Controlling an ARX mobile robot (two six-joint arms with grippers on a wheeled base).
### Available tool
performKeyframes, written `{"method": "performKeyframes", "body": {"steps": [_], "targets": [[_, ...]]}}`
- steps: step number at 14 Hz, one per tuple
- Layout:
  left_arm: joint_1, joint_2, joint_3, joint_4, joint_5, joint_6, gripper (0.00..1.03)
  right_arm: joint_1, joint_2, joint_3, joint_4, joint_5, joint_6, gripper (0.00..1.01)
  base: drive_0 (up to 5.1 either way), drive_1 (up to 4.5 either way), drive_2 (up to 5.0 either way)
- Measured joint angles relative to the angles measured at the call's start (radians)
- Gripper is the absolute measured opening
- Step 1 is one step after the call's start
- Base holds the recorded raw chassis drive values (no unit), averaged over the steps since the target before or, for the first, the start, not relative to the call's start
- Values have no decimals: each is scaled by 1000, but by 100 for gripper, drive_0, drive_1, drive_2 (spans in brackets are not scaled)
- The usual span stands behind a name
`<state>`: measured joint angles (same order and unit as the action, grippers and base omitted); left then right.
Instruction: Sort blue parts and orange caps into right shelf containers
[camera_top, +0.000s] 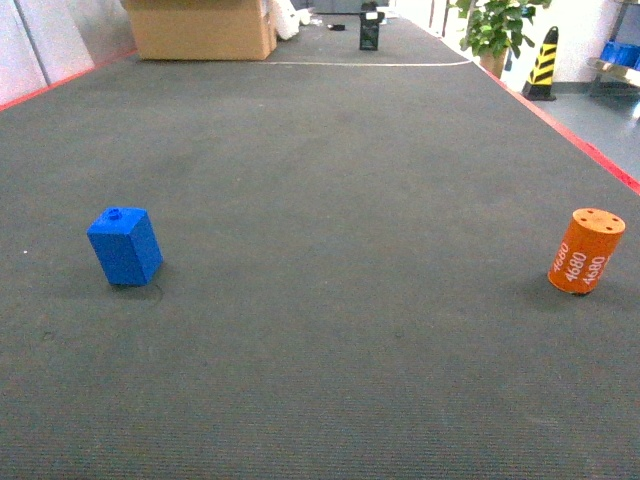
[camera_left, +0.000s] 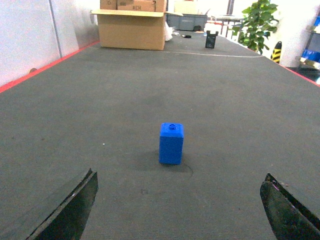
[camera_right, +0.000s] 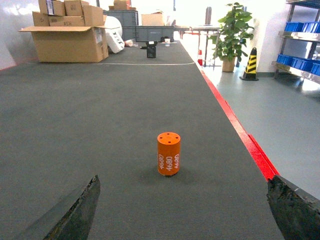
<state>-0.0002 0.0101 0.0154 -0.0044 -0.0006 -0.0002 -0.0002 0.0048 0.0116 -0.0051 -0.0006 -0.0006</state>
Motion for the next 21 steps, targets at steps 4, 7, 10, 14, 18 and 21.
{"method": "performKeyframes", "body": {"steps": [4, 7, 10, 14, 18, 21], "targets": [[0, 0, 0, 0, 0, 0, 98, 0, 0, 0, 0, 0, 0, 98, 0, 0, 0], [0, 0, 0, 0, 0, 0, 98, 0, 0, 0, 0, 0, 0, 98, 0, 0, 0], [0, 0, 0, 0, 0, 0, 98, 0, 0, 0, 0, 0, 0, 98, 0, 0, 0], [0, 0, 0, 0, 0, 0, 98, 0, 0, 0, 0, 0, 0, 98, 0, 0, 0], [0, 0, 0, 0, 0, 0, 98, 0, 0, 0, 0, 0, 0, 98, 0, 0, 0], [0, 0, 0, 0, 0, 0, 98, 0, 0, 0, 0, 0, 0, 98, 0, 0, 0]]}}
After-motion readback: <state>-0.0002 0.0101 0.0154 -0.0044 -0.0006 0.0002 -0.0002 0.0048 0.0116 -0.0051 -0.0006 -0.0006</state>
